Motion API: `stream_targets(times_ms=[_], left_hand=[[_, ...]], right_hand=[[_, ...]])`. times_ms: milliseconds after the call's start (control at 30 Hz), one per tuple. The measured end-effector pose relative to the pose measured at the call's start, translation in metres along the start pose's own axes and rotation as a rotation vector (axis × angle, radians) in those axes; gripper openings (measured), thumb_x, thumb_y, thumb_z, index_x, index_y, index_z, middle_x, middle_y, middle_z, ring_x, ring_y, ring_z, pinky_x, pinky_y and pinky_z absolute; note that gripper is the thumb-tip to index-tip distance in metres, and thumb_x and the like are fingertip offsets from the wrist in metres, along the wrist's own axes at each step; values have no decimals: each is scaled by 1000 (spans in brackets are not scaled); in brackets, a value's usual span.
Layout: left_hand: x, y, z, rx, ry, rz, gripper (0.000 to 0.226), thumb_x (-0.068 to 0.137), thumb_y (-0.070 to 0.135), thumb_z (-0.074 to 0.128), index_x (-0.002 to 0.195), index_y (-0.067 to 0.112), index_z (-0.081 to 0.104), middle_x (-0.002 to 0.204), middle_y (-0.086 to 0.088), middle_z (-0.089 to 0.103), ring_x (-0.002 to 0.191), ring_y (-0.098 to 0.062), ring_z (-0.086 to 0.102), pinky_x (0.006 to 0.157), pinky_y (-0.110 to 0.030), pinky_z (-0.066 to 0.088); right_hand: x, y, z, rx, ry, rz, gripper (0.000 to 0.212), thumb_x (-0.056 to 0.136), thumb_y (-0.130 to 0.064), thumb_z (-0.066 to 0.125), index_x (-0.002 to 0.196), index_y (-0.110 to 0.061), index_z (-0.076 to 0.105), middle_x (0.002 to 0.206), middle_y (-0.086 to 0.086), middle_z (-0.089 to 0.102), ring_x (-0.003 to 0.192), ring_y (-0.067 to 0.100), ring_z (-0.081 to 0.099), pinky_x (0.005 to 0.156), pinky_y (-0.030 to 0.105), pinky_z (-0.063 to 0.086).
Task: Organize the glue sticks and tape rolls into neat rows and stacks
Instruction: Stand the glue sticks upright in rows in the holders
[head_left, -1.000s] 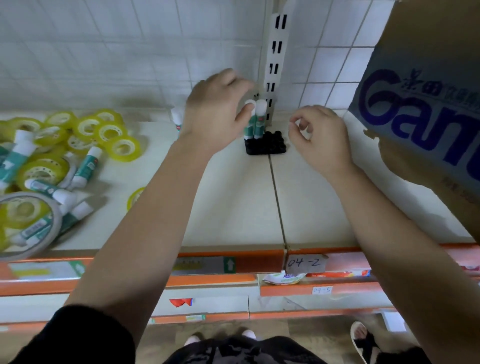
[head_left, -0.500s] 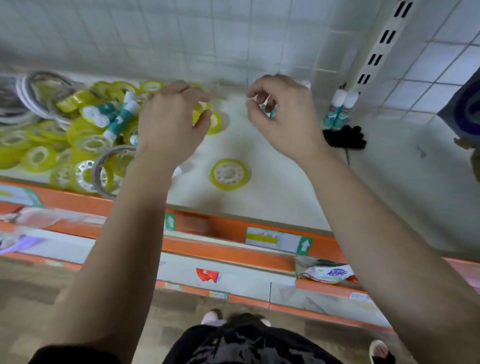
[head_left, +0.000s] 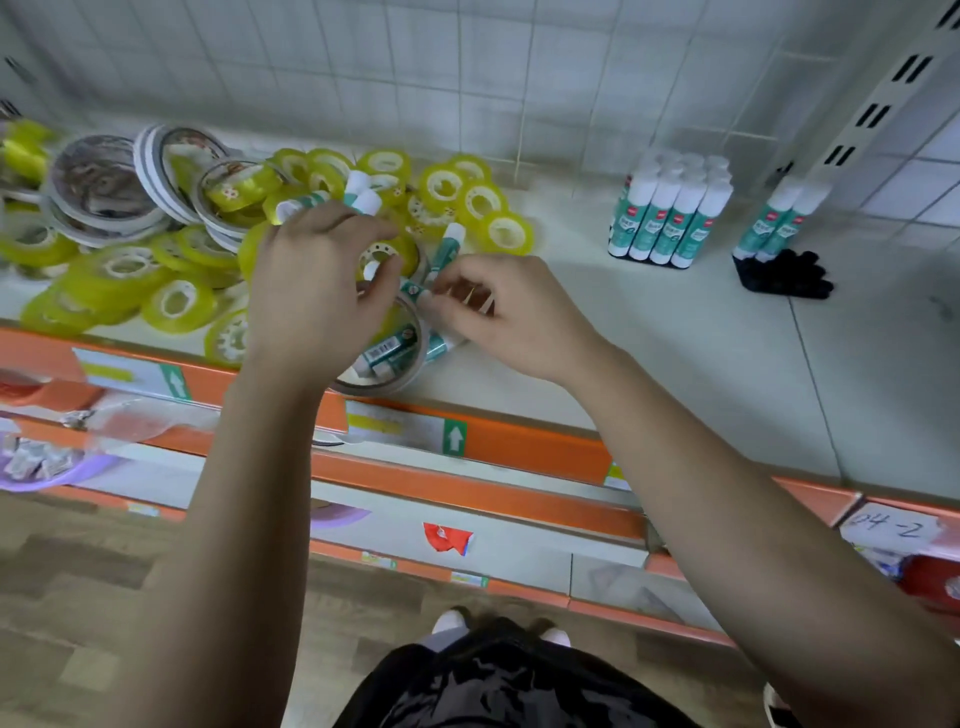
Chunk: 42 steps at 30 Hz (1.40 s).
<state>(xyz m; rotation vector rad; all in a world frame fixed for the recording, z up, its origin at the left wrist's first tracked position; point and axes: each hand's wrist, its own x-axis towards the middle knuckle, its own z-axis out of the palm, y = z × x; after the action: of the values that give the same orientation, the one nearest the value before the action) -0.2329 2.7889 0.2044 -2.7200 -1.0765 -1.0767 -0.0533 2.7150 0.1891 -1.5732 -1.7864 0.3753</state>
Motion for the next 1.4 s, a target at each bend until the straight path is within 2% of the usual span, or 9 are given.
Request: stream_targets(times_ms=[200, 333, 567, 767, 867, 1000, 1167, 1267, 1400], left_hand=[[-3, -6, -2, -36, 8, 24, 25, 90, 25, 58, 106, 11, 71, 103, -11, 68, 90, -37, 64, 75, -50, 52], [2, -12, -4, -62, 39, 11, 27, 90, 26, 57, 107, 11, 71, 102, -10, 68, 90, -35, 64, 74, -48, 52], [26, -26, -2, -61, 66, 1, 25, 90, 23, 57, 106, 11, 72, 99, -11, 68, 87, -33, 63, 73, -43, 51], [56, -38, 8, 27, -100, -45, 25, 89, 24, 60, 109, 13, 71, 99, -10, 68, 87, -34, 64, 76, -43, 52], [67, -38, 13, 66, -189, -91, 27, 86, 22, 64, 110, 13, 71, 102, -12, 67, 94, -36, 61, 77, -43, 49], [73, -37, 16, 69, -239, -122, 31, 80, 20, 72, 110, 13, 70, 104, -11, 68, 95, -36, 60, 78, -42, 48], [77, -32, 14, 3, -213, -70, 26, 80, 21, 73, 105, 13, 72, 101, -11, 71, 91, -32, 65, 81, -43, 52], [83, -21, 11, -109, -165, -13, 22, 84, 22, 71, 103, 11, 73, 98, -12, 69, 85, -30, 66, 80, -42, 51], [89, 4, 10, -330, -127, -6, 19, 86, 18, 69, 101, 8, 73, 94, -8, 71, 78, -19, 66, 82, -35, 54]], right_hand=[[2, -5, 10, 44, -18, 94, 24, 89, -22, 69, 111, -14, 67, 83, -7, 64, 74, 8, 58, 67, 13, 43], [4, -4, 4, 86, 56, 109, 16, 89, -18, 66, 105, -18, 68, 76, -4, 65, 67, 11, 58, 67, 26, 47], [9, 0, -12, 183, 276, 133, 10, 92, -17, 61, 89, -17, 70, 64, -4, 54, 60, 13, 48, 60, 25, 38], [12, 9, -21, 217, 321, 208, 13, 81, -13, 71, 92, -17, 65, 61, -13, 49, 57, 5, 43, 59, 21, 38], [13, 12, -24, 218, 318, 218, 11, 85, -20, 68, 91, -17, 61, 56, -3, 44, 54, 13, 41, 55, 28, 36], [13, 16, -25, 217, 310, 208, 11, 84, -29, 65, 89, -23, 58, 67, 23, 53, 66, 39, 53, 63, 48, 48], [11, 17, -32, 222, 303, 176, 5, 85, -35, 63, 88, -31, 64, 55, -9, 35, 66, 40, 56, 63, 52, 49], [7, 18, -42, 268, 297, 203, 8, 81, -29, 69, 89, -31, 66, 62, -14, 47, 66, 34, 58, 68, 50, 51], [-4, 21, -57, 311, 315, 266, 23, 78, -5, 68, 91, -24, 66, 84, 4, 67, 71, 16, 59, 71, 41, 51]])
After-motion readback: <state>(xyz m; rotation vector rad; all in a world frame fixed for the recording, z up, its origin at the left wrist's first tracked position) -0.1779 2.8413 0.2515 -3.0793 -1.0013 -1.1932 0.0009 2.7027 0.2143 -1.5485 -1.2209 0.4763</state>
